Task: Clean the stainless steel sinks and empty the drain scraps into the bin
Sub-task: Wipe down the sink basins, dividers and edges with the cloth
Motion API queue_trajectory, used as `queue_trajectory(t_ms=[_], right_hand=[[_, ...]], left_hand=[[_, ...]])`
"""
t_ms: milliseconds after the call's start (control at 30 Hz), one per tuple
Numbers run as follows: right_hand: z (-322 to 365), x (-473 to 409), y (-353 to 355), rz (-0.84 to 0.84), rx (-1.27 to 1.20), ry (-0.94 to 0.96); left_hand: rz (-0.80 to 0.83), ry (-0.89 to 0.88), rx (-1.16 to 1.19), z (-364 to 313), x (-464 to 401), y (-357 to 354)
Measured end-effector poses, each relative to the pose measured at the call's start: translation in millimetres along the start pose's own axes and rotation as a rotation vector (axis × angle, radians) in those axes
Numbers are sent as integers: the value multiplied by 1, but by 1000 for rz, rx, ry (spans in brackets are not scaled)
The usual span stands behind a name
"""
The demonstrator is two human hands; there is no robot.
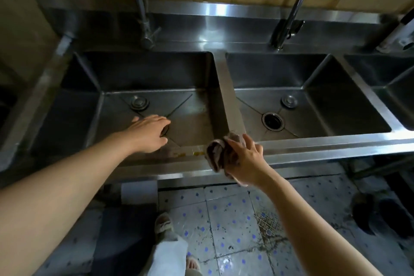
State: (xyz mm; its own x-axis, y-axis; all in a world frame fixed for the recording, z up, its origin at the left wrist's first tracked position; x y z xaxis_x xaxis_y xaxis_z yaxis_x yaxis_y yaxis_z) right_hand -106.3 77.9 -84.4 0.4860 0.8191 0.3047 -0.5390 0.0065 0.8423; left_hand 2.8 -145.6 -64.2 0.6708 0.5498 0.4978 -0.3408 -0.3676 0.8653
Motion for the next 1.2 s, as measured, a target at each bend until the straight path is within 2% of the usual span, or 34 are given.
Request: queue_trajectory(t_ms=[100,233,300,333,467,567,667,900,1000,1133,1200], right_hand=[[5,1,3,22,134,107],[-5,-6,-1,204,21,192],[-13,-9,2,252,-62,210],[-16,-11,3,252,-12,243],[-19,-17,-16,152,315,316],[-13,-17,-38,59,364,321],[6,-19,-54,-60,386,346],[140,-56,-112,-182,377,539],[182,-71,-133,-170,350,552],[162,-62,-119,-224,349,554],[132,-51,-104,-212,351,487]], left_hand=[[40,67,-17,35,19,-15],[107,139,-75,81,33,-36],[141,173,-110,99,37,-44],[156,186,-122,106,38,-49],[114,177,-153,118,37,-60],[-4,122,-146,121,31,-60],[-49,91,-130,124,27,-62],[-100,58,-100,125,23,-65],[-124,70,-96,129,19,-66],[-121,66,-89,136,17,-65],[-109,58,-102,136,18,-63]])
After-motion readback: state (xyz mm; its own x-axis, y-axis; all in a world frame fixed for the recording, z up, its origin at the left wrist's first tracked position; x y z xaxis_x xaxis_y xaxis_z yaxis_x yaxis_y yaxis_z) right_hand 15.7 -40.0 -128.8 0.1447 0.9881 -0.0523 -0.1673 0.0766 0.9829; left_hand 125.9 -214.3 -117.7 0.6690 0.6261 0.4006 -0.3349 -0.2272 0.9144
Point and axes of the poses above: each hand's wrist, its own x-axis away from the middle knuckle, its own y-axis out of the back of the hand, z = x × y, the point moved 5 cm from there along -x, towards the middle knuckle, and after that the axes turned 13 degrees about y, right-handed, at the moved point
